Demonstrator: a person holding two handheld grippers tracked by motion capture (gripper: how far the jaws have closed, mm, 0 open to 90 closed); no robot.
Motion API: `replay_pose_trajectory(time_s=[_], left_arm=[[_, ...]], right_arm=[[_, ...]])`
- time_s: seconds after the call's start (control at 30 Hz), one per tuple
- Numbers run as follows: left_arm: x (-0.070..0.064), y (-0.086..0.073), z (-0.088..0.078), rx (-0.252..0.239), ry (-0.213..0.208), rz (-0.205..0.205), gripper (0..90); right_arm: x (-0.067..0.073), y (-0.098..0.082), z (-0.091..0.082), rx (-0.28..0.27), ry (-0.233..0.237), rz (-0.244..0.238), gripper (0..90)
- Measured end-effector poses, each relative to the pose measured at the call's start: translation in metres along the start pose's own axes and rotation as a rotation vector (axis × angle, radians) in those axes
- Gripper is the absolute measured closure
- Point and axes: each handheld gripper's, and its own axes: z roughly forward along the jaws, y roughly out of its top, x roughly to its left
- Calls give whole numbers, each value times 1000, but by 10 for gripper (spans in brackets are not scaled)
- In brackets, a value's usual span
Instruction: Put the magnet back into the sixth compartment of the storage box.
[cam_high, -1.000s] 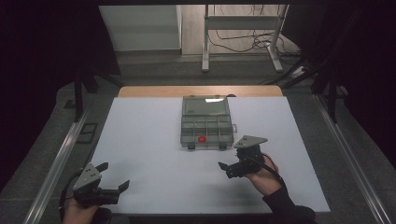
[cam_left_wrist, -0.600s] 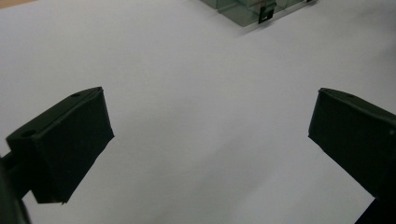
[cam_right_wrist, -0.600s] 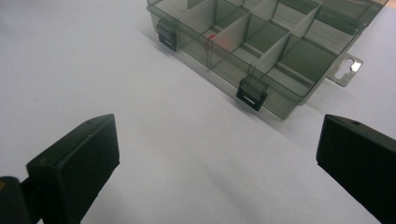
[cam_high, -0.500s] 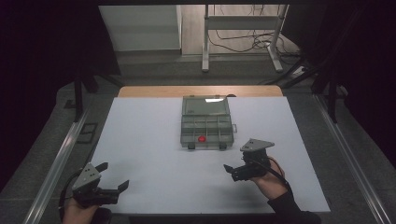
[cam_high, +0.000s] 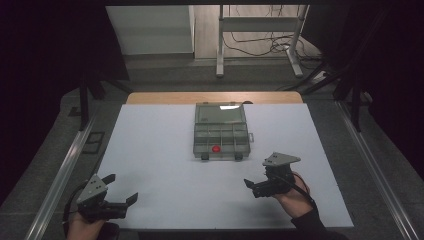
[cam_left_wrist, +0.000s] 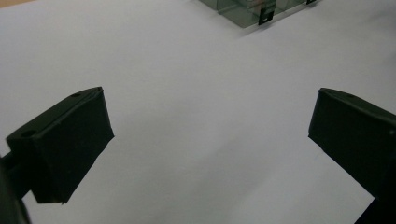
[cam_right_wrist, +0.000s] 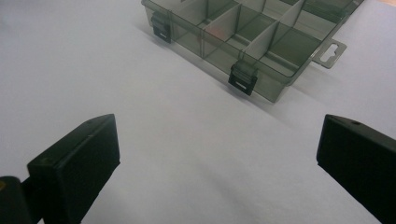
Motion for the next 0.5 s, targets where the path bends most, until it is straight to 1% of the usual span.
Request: replay_pose_trajectory(time_s=[0.23,0.5], left_arm=[[0,0,0,0,-1,0,1],[0,0,0,0,-1,-1,2]], right_arm=[[0,-4,-4,1,-7,5,0],[-6,-12,-11,1,-34,25,0]])
